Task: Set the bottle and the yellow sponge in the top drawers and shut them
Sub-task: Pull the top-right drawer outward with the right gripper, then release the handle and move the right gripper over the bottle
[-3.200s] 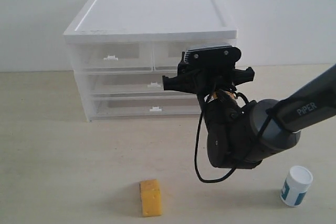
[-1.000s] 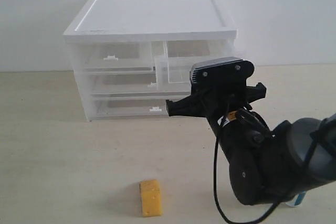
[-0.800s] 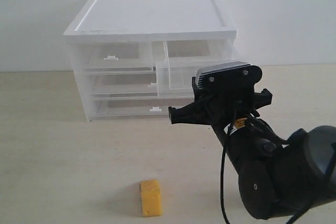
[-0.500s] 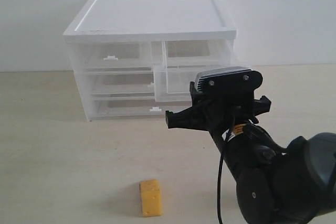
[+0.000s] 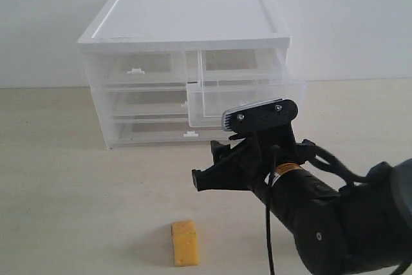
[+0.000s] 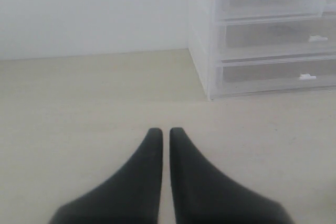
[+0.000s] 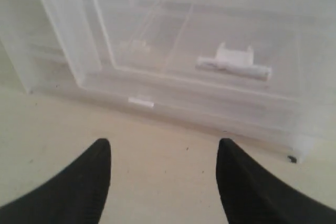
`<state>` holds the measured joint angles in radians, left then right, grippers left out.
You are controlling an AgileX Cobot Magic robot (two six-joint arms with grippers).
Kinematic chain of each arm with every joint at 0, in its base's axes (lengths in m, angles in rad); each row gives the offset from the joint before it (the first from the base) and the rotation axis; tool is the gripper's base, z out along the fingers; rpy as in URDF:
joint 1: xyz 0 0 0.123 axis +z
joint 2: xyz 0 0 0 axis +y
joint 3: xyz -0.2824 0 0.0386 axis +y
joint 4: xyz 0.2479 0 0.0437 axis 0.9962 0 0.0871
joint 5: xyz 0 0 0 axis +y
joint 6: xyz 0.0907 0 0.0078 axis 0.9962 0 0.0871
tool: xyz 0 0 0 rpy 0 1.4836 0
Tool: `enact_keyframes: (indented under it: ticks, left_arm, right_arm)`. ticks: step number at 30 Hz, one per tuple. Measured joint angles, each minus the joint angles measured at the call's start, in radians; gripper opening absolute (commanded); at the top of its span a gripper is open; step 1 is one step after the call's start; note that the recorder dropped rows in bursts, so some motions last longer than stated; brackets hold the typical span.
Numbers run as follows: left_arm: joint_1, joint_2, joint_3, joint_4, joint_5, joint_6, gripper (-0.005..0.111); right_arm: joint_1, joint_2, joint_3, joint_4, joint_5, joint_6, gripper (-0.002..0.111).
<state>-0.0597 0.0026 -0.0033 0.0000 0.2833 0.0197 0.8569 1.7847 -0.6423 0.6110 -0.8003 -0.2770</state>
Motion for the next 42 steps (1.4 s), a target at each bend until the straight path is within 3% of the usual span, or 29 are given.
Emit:
enact_keyframes:
  ticks: [4,10,14,19,26,33,40,42]
  left_arm:
    - [0.0,0.0,0.0,0.0,0.0,0.0,0.004]
    - [0.0,0.0,0.0,0.0,0.0,0.0,0.004]
    - [0.0,0.0,0.0,0.0,0.0,0.0,0.004]
    - [0.0,0.0,0.0,0.0,0.0,0.0,0.004]
    - [0.0,0.0,0.0,0.0,0.0,0.0,0.004]
    - [0.0,0.0,0.0,0.0,0.0,0.0,0.004]
    - [0.0,0.0,0.0,0.0,0.0,0.0,0.004]
    - [0.0,0.0,0.0,0.0,0.0,0.0,0.004]
  right_arm:
    - [0.0,-0.1,0.0,0.068,0.201,-0.145,0.055]
    - [0.0,-0.24,0.001,0.318,0.49,-0.528,0.053]
    - [-0.018,-0.302,0.001,0.437,0.636,-0.687,0.032]
    - [-0.157,-0.343,0.001,0.465,0.895,-0.736,0.0]
    - [-0.343,-0.347,-0.04,0.252,1.274,-0.737,0.0]
    - [-0.427,-0.348,-0.206,-0.118,1.691,-0.519,0.0]
    - [-0.532,-0.348,-0.308,-0.424,1.855,-0.294,0.0]
    - [-0.595,-0.348,-0.31,-0.458,1.862,-0.262,0.006]
